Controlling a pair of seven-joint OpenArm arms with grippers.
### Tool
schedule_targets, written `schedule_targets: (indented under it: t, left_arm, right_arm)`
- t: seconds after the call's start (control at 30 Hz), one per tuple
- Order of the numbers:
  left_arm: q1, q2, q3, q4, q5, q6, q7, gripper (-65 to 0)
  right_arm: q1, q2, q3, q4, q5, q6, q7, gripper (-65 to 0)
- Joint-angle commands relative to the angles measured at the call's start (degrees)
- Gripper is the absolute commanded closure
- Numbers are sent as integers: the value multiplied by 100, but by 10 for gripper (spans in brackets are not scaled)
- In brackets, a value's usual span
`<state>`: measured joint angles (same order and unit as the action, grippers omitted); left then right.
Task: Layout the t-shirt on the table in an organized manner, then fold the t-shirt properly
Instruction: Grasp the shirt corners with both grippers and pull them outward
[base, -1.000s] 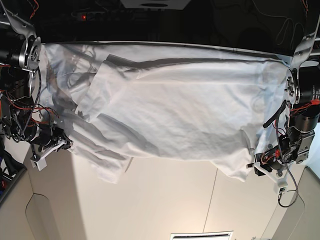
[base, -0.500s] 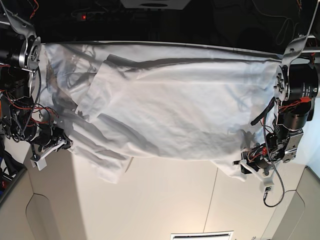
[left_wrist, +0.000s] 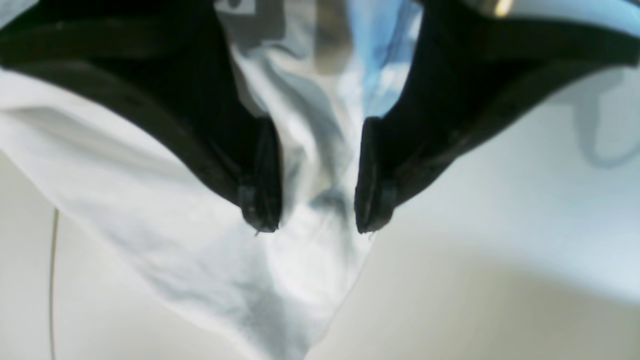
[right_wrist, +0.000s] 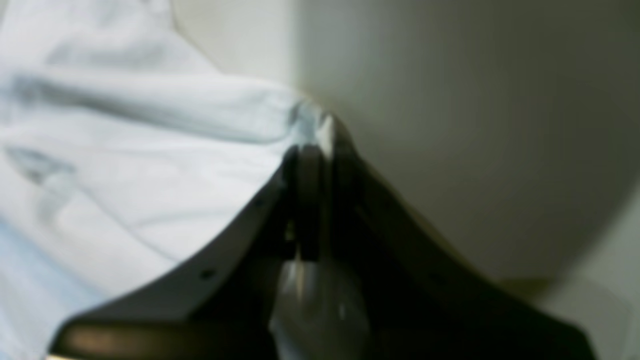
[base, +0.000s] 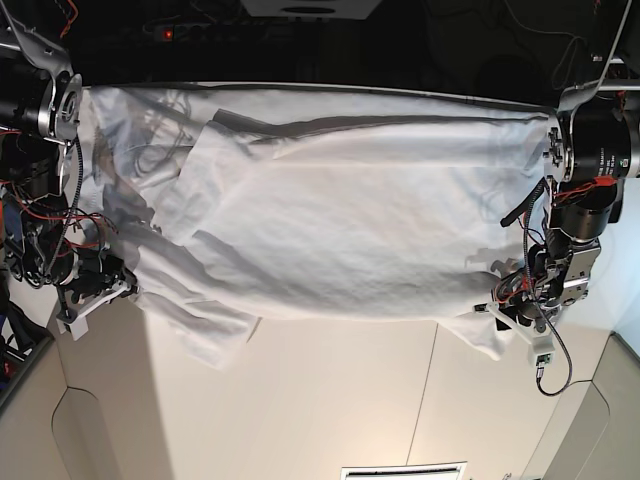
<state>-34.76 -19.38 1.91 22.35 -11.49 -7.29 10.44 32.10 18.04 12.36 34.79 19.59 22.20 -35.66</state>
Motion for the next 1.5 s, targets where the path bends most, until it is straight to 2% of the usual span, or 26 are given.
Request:
schedule_targets:
  t: [0.0,0.07,0.23,0.37,0.63,0.7,0.8,0.97,1.1,1.23,1.47]
  left_arm:
    - [-42,-79,0,20,127,240,168,-279]
    - [-28,-81,0,20,164,398,136,-279]
    - [-28,-81,0,20,197,809,131,-279]
    - [-28,-90,0,20,195,1150,28,-279]
    - [-35,-114,-186,42,190,1268,-280,-279]
    - [-33,-116,-400,155,168,1143,-269,-279]
    - [-31,-133,-695,463,96,557,-92,-279]
    - [-31,-177,-765,1003,59,144,81,-279]
    - [-33,-168,-750,1224,52,-9,94,-279]
    - [-44,-149,-750,1224,35,-273,98,-279]
    - [-44,-140,-750,1224,35,-289,101,-279]
  right_arm:
    - [136,87,15,79,-173,-225,35,0]
    - [136,87,15,79,-275,-367,120,0]
    - [136,85,15,79,-295,-437,142,0]
    - [138,85,15,79,-293,-925,212,0]
    - [142,85,15,101,-216,-957,295,0]
    - [140,85,15,170,-44,-940,286,0]
    - [140,85,15,367,103,-782,232,0]
    - [140,85,15,940,98,-715,173,0]
    - [184,83,15,1486,101,-678,175,0]
    - [186,70,15,1993,144,-435,179,0]
    - [116,-262,15,2105,-17,-422,155,0]
